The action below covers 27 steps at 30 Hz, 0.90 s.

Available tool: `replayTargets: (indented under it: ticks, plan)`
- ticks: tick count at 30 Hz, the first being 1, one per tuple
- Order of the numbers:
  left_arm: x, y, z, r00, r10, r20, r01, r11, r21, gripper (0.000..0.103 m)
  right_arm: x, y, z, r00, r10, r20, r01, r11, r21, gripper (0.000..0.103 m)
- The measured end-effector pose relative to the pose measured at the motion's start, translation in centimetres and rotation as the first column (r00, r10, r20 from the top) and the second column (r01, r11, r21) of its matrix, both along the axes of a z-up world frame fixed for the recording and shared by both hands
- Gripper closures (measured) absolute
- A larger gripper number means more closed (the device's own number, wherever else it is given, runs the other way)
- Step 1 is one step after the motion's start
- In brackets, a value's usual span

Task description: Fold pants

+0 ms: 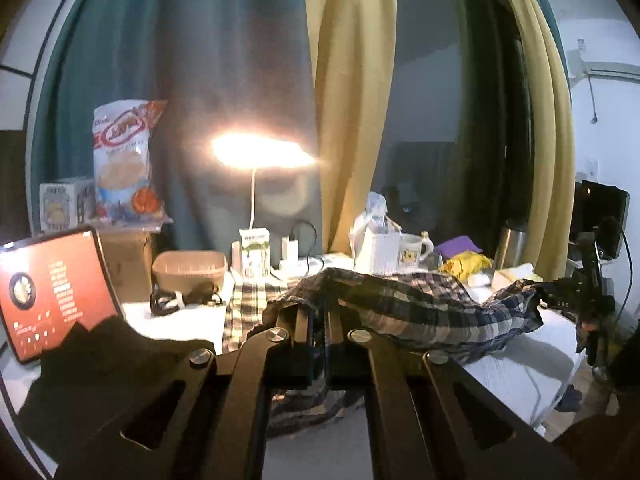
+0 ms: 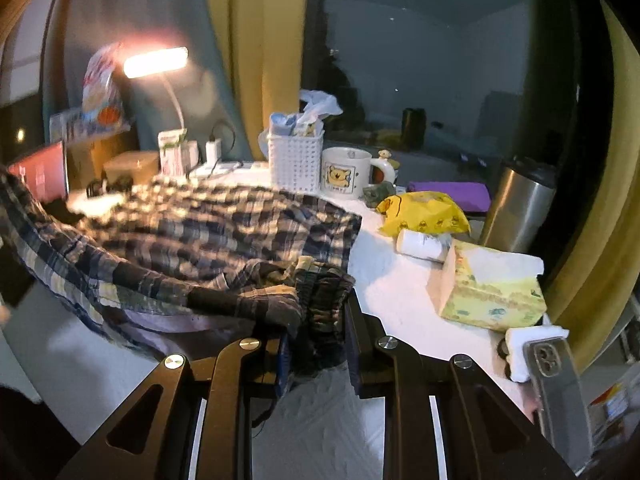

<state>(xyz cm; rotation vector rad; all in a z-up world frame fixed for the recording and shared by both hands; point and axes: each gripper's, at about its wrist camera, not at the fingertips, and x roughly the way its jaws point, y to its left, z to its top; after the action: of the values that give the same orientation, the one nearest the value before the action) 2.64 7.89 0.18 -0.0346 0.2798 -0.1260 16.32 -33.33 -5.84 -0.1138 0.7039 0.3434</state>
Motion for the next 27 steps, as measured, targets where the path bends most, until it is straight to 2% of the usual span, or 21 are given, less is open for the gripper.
replayTargets:
  ticks: [6, 12, 16, 27]
  plan:
    - [2.5, 0.4, 1.4, 1.000, 0.007, 0.024, -0.008, 1.000, 0.024, 0.101, 2.1, -0.1, 0.9, 1.000, -0.022, 0.022, 0.021, 1.000, 0.022, 0.079]
    - [5.7, 1.2, 2.2, 0.999, 0.013, 0.046, -0.015, 0.999, 0.042, 0.101, 5.1, 0.2, 1.5, 0.999, -0.026, 0.028, 0.023, 0.994, 0.105, 0.080]
    - [8.3, 2.3, 2.0, 0.999, 0.022, 0.039, -0.022, 1.000, 0.016, 0.101, 7.3, 0.7, 1.7, 0.999, -0.021, 0.031, 0.018, 0.994, 0.108, 0.080]
    - [15.2, 3.3, 0.8, 0.999, 0.034, 0.002, -0.034, 0.999, 0.028, 0.101, 13.6, 2.2, 0.7, 1.000, -0.012, 0.008, 0.011, 0.995, 0.099, 0.080]
